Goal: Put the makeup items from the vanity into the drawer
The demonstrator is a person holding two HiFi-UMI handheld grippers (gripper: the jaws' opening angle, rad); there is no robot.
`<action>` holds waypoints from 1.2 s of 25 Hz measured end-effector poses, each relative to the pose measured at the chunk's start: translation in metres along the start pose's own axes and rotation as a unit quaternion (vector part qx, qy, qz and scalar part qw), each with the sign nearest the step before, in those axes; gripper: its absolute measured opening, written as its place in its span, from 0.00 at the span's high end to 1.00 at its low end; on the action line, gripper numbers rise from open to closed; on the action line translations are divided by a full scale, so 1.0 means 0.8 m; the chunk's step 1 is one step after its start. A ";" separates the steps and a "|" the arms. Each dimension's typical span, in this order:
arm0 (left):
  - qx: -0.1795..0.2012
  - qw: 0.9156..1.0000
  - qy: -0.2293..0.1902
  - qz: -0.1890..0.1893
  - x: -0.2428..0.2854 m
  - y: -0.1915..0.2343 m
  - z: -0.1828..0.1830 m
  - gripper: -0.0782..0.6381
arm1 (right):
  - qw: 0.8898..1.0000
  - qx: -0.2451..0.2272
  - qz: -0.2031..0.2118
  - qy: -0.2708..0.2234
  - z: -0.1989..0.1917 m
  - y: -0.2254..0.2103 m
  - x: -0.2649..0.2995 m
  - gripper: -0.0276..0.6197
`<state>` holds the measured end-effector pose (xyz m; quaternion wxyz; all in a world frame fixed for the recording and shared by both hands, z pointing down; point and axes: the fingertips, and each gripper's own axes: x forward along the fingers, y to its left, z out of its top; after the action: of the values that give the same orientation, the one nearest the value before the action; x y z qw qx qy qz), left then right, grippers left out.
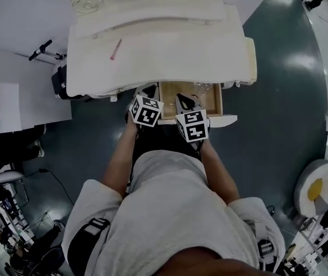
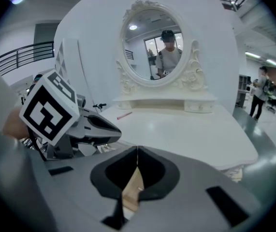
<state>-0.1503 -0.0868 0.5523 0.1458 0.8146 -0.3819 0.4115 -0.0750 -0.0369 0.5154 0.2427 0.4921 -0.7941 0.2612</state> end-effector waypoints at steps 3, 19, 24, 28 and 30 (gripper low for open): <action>-0.011 1.000 -0.002 0.005 -0.011 0.017 -0.003 0.87 | 1.000 -0.015 0.014 0.000 0.016 0.023 0.011 0.93; -0.031 0.999 -0.012 0.009 -0.021 0.126 0.010 0.87 | 0.997 -0.059 0.047 0.030 0.093 0.079 0.086 0.93; -0.033 0.999 -0.009 0.003 -0.012 0.183 0.008 0.87 | 0.996 -0.063 0.059 0.039 0.122 0.107 0.132 0.93; -0.027 1.000 -0.005 -0.005 0.000 0.238 0.008 0.87 | 0.995 -0.060 0.061 0.044 0.145 0.128 0.175 0.93; -0.016 1.000 0.001 -0.005 0.006 0.265 0.008 0.87 | 0.995 -0.056 0.059 0.050 0.152 0.135 0.194 0.93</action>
<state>-0.3022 -0.2335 0.5361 0.1612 0.8134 -0.3842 0.4058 -0.2508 -0.1771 0.5057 0.2935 0.4165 -0.8219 0.2547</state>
